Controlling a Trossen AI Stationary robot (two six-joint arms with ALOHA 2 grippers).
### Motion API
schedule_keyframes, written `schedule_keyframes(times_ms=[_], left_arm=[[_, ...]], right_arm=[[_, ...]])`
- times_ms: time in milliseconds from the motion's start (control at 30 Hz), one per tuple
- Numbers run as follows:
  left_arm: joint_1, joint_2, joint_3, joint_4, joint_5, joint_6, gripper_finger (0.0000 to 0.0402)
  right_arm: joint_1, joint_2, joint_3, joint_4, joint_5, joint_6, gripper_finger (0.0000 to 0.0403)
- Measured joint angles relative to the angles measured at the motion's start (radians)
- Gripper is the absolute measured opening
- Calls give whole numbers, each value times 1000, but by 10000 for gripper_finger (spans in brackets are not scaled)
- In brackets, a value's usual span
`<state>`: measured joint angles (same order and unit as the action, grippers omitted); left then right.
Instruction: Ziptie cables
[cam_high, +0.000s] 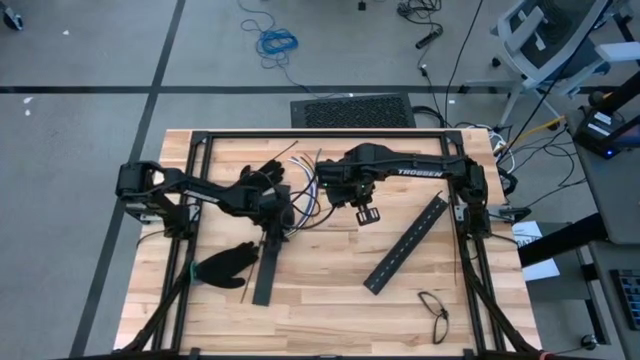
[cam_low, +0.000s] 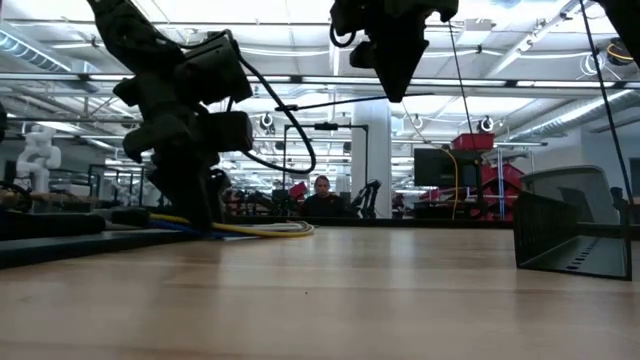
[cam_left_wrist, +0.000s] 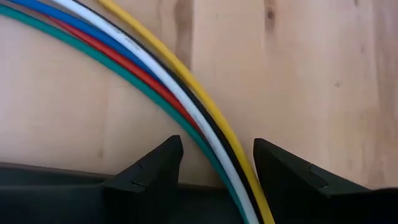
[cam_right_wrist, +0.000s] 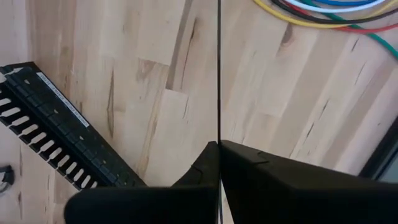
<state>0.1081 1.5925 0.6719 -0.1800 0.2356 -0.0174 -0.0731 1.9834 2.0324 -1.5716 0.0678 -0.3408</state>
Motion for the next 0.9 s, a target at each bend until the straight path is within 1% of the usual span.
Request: schedule_keyframes(times_ms=[67, 133, 200, 267, 300, 433, 567, 700, 767, 833, 900], left_arm=[[-1, 3, 1, -21, -38, 0, 196], [0, 2, 2, -46, -67, 1, 168], [1, -8, 0, -62, -87, 1, 115], [1, -19, 0, -68, -97, -2, 43], [2, -22, 2, -70, -92, -6, 26], [-4, -55, 11, -86, -87, -29, 22], [-14, -130, 35, -98, -41, -39, 20], [-16, -257, 52, -110, 18, -42, 20], [-17, -330, 55, -139, 21, -55, 20], [-17, -425, 57, -163, 20, -57, 20], [-15, -521, 58, -176, 5, -90, 20]], right_arm=[[0, -2, 0, 1, 15, -1, 0], [-2, -8, 0, 0, 17, 3, 0], [-5, -13, 0, 0, 18, 12, 0], [-8, -23, 0, 1, 21, 20, 0], [-10, -31, 0, 1, 21, 23, 0], [-21, -67, 0, 1, 31, 46, 0], [-37, -112, 0, 1, 37, 70, 0], [-63, -161, 0, 1, 40, 105, 0], [-82, -182, 0, 1, 43, 125, 0], [-98, -198, 0, 0, 60, 147, 0], [-116, -205, 1, 1, 79, 165, 0]])
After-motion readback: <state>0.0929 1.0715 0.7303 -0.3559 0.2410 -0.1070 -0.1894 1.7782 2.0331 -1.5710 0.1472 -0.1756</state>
